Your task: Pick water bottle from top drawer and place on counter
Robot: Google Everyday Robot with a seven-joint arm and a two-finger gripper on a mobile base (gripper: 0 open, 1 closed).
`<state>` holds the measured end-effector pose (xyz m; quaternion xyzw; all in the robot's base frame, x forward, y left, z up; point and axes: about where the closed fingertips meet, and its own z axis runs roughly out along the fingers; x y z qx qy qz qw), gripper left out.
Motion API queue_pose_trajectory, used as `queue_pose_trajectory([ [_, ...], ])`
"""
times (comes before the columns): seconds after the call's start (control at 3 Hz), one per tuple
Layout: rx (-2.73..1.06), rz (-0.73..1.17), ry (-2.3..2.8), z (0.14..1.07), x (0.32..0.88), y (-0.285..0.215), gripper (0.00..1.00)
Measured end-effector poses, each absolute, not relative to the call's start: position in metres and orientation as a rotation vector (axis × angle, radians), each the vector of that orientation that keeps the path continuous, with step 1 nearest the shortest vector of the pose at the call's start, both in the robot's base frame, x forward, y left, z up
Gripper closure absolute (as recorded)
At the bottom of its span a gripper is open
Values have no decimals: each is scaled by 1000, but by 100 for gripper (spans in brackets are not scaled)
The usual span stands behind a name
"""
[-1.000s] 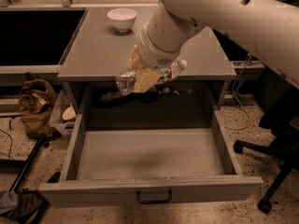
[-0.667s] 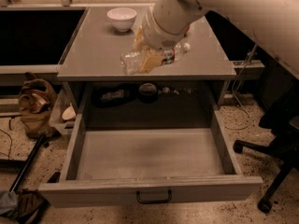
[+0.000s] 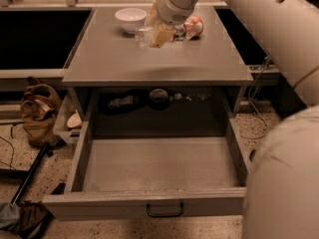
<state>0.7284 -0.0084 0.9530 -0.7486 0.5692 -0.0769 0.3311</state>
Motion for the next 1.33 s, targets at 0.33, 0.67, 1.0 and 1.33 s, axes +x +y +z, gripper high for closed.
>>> queue_pose_trajectory([
  [0.33, -1962, -129, 1472, 932, 760, 15, 100],
  [0.67, -2002, -16, 1434, 900, 770, 53, 100],
  [1.0, -2038, 93, 1405, 874, 770, 79, 100],
  [1.33, -2039, 101, 1406, 872, 771, 80, 82],
])
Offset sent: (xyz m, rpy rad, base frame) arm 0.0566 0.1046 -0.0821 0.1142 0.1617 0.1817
